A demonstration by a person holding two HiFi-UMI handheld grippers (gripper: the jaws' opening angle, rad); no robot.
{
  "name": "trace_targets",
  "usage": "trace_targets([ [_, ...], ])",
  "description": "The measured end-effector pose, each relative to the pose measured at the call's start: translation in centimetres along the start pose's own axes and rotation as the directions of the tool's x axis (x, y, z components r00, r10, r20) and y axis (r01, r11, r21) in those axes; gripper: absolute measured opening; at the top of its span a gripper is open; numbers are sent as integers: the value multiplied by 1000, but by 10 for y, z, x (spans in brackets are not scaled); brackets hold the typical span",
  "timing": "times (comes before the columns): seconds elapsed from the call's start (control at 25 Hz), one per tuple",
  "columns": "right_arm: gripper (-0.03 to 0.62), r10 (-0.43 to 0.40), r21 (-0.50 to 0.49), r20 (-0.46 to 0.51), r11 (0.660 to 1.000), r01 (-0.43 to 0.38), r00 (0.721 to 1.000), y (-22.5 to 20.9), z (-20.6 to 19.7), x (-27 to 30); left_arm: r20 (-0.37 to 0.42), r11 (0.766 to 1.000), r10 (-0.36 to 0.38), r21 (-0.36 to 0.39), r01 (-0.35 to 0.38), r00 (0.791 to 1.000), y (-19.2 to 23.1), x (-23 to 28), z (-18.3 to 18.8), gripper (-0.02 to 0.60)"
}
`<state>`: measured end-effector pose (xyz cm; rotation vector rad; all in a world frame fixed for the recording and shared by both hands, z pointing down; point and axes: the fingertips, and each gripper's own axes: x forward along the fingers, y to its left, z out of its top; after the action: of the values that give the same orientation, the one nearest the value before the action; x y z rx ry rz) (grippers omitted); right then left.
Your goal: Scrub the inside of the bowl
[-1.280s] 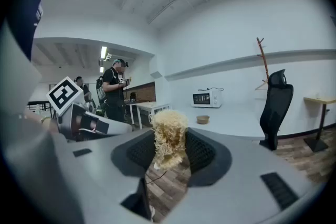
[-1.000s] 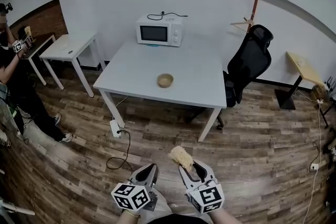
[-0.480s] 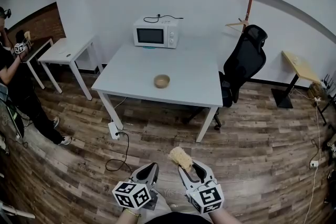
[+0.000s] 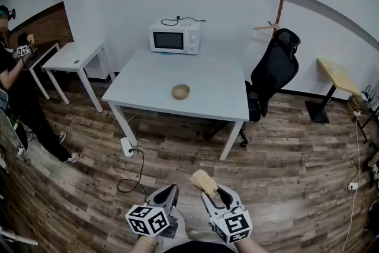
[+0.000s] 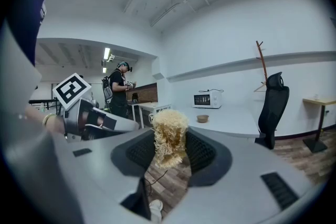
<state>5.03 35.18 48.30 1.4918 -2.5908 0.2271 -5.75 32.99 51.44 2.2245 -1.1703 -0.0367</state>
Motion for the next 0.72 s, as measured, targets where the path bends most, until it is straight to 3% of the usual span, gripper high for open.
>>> trace_targets([
  [0.72,166,-8,17,-17,1000,9,1000,-30,6,52,-1,1000,-21,19,21,1000,26,55,33,18],
])
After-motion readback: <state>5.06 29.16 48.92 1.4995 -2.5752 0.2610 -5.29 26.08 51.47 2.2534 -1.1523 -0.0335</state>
